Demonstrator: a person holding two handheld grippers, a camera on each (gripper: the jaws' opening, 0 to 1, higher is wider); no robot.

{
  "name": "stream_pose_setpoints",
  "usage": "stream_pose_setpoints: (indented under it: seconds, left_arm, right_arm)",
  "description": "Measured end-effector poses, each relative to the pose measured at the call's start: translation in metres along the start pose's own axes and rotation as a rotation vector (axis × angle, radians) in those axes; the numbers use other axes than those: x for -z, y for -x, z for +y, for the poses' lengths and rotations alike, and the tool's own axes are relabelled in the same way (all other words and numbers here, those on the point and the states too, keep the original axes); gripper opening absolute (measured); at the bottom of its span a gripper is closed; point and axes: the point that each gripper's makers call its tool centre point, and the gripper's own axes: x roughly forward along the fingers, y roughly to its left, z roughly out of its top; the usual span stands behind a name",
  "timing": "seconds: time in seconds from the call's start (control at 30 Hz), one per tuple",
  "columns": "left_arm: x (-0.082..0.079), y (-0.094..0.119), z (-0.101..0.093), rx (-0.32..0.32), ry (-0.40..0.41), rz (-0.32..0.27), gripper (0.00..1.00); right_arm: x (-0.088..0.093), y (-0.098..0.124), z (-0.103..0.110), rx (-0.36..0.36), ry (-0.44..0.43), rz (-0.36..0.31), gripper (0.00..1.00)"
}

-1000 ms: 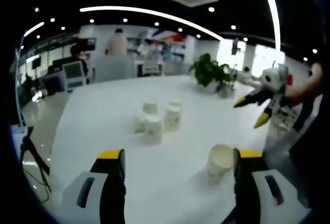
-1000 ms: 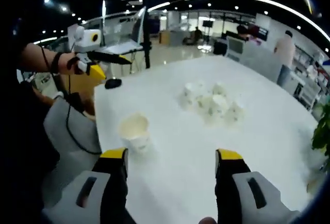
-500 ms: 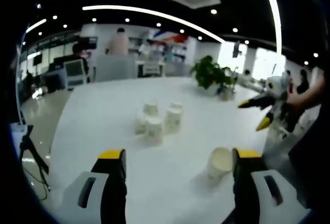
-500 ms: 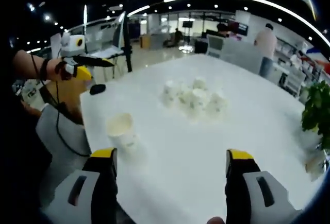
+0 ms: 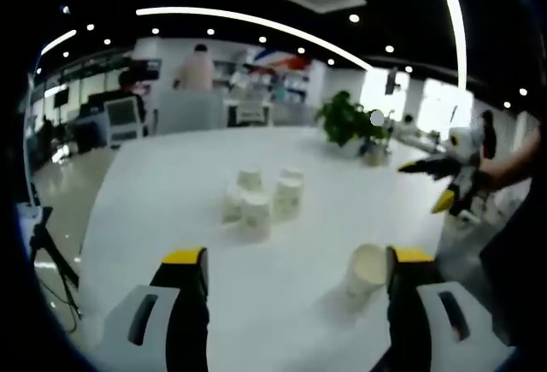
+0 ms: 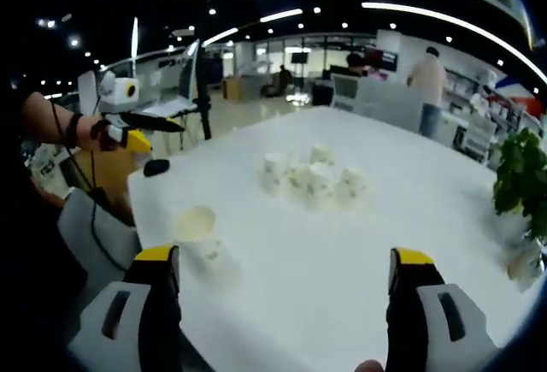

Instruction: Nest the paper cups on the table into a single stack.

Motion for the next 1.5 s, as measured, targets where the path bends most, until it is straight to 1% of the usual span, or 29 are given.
stream_pose_setpoints:
  seconds: [0.1,0.27,0.3,0.33,0.37,0.4,0.47,0.53,0.67,0.9,0.97,1.07,1.23,1.33,1.4,1.47,1.5]
  left_arm:
    - [-0.002,-0.001,0.005,-0.003,-0.029,0.009,0.85]
    - [-0.006,-0.005,0.011,0.017,-0.022,0.013,0.85]
    - [-0.007,-0.006,0.011,0.025,-0.013,0.01,0.85]
    - [-0.008,-0.007,0.01,0.047,0.009,0.006,0.86]
    - [-0.008,-0.008,0.011,0.056,0.005,0.011,0.86]
    - [-0.009,-0.008,0.012,0.064,0.003,0.011,0.85]
    - [-0.013,-0.011,0.015,0.086,0.026,0.005,0.84]
    - [-0.015,-0.014,0.019,0.098,0.029,0.016,0.84]
    - [-0.018,-0.019,0.032,0.122,0.057,0.033,0.84]
    - [-0.029,-0.028,0.059,0.145,0.078,0.017,0.84]
    - [-0.03,-0.033,0.063,0.166,0.082,0.024,0.8]
    - [-0.034,-0.04,0.063,0.206,0.054,0.028,0.78]
    - [-0.036,-0.052,0.066,0.25,0.064,0.034,0.79]
    - [-0.037,-0.06,0.066,0.279,0.077,0.049,0.78]
    - [-0.038,-0.064,0.066,0.304,0.076,0.052,0.77]
    - [-0.045,-0.067,0.063,0.355,0.097,0.026,0.75]
    - [-0.048,-0.07,0.062,0.384,0.147,0.023,0.76]
  right_arm:
    - [0.0,0.001,0.0,0.009,0.006,-0.001,1.0]
    - [0.005,-0.001,0.0,0.015,0.018,0.006,1.0]
    - [0.005,-0.001,0.001,0.018,0.021,0.006,1.0]
    - [0.006,-0.001,0.001,0.023,0.023,0.006,1.0]
    - [0.006,0.0,0.002,0.026,0.023,0.006,1.0]
    - [0.004,0.001,0.001,0.039,0.023,-0.007,1.0]
    - [0.002,0.002,0.0,0.054,0.027,-0.023,1.0]
    - [0.001,0.002,0.002,0.052,0.013,-0.036,1.0]
    - [0.004,0.003,0.005,0.062,0.019,-0.028,1.0]
    - [0.01,0.006,0.009,0.086,0.01,-0.007,1.0]
    - [0.009,0.008,0.009,0.1,-0.008,-0.018,1.0]
    - [0.009,0.008,0.01,0.11,-0.021,-0.013,1.0]
    - [0.003,0.008,0.008,0.15,-0.013,-0.013,1.0]
    - [0.003,0.008,0.006,0.181,-0.05,-0.024,1.0]
    - [0.003,0.009,0.006,0.191,-0.06,-0.026,1.0]
    - [0.004,0.009,0.01,0.201,-0.061,-0.022,1.0]
    - [0.005,0.009,0.012,0.205,-0.06,-0.02,1.0]
